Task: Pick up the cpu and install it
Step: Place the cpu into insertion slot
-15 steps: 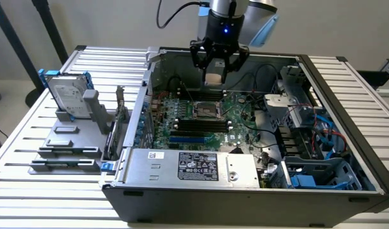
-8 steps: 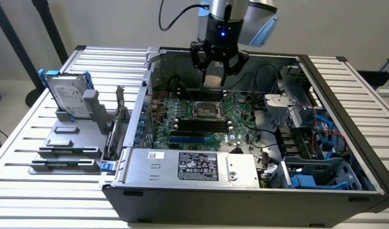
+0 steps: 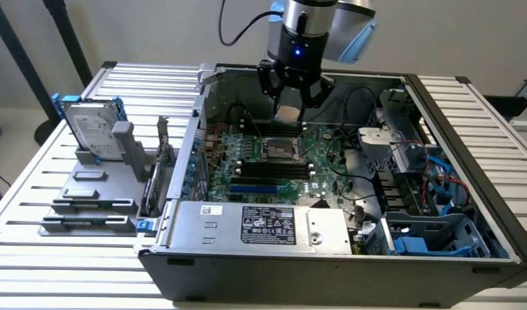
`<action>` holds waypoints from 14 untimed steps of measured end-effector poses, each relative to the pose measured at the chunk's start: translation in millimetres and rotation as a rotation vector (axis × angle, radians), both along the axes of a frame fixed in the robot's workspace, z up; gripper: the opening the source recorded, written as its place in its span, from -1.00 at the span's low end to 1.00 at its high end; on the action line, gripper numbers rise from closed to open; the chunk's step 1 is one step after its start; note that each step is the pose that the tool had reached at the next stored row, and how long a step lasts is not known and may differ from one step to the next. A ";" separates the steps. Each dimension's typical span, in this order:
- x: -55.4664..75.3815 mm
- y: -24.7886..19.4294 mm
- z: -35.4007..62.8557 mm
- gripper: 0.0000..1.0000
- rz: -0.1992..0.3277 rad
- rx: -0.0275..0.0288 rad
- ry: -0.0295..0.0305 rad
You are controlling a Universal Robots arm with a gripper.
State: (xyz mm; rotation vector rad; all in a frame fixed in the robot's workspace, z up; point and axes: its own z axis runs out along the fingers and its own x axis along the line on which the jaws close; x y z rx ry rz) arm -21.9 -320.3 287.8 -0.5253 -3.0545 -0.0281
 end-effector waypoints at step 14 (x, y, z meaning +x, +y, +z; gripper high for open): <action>0.0 0.0 -18.8 0.09 -0.255 0.0001 0.0000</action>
